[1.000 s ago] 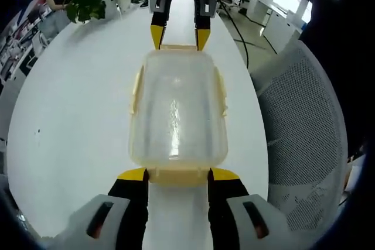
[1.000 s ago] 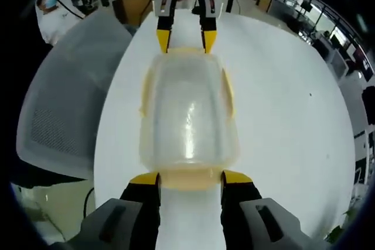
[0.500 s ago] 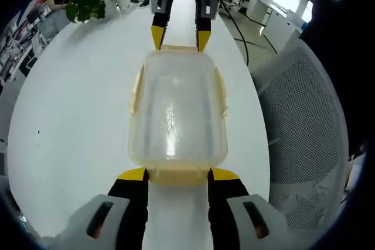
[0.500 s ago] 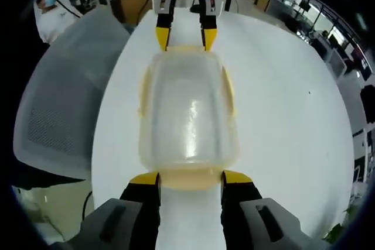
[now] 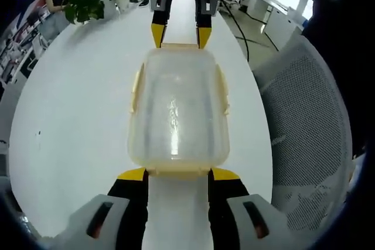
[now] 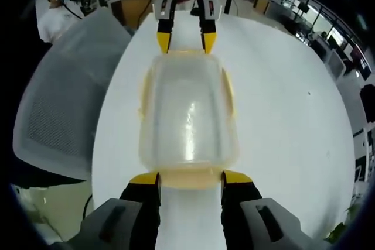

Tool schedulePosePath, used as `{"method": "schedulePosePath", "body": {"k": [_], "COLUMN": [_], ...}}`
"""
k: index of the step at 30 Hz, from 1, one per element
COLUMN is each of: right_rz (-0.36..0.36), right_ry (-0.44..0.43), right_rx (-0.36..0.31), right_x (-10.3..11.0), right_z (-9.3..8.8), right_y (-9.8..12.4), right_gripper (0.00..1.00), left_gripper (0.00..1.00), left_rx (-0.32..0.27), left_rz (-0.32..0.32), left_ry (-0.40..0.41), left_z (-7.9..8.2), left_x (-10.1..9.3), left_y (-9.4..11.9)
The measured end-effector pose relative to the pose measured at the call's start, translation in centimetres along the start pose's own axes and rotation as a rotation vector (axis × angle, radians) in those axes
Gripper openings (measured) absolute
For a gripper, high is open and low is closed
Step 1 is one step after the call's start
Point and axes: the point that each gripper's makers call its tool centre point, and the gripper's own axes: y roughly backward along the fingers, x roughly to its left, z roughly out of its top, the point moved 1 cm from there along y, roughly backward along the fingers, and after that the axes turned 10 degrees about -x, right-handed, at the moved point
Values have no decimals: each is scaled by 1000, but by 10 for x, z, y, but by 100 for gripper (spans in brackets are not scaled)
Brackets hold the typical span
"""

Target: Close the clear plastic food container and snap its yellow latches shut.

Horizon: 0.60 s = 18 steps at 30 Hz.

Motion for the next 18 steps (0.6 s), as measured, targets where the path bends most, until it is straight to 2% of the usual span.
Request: {"method": "schedulePosePath", "body": {"k": [5, 6, 8, 14, 16, 17, 18], "right_rz": [1, 3, 4, -7, -9, -9, -1], "right_ry": [16, 42, 63, 31, 37, 23, -30], "right_rx": [-9, 20, 35, 24, 57, 58, 40], "right_x": [1, 3, 4, 2, 4, 4, 8], "right_z": [0, -6, -10, -14, -23, -25, -23], "right_y": [0, -1, -1, -3, -3, -3, -3], "right_gripper": [40, 40, 40, 39, 37, 37, 37], "left_gripper": [39, 39, 39, 40, 40, 39, 39], "left_rx": [2, -7, -12, -13, -14, -16, -17], "left_rz": [-1, -4, -6, 2, 8, 13, 15], "left_ry": [-14, -13, -10, -8, -1, 5, 4], "left_z": [0, 2, 5, 3, 3, 3, 2], "left_x": [1, 0, -1, 0, 0, -1, -1], "left_y": [-1, -2, -4, -4, -3, -3, -3]}}
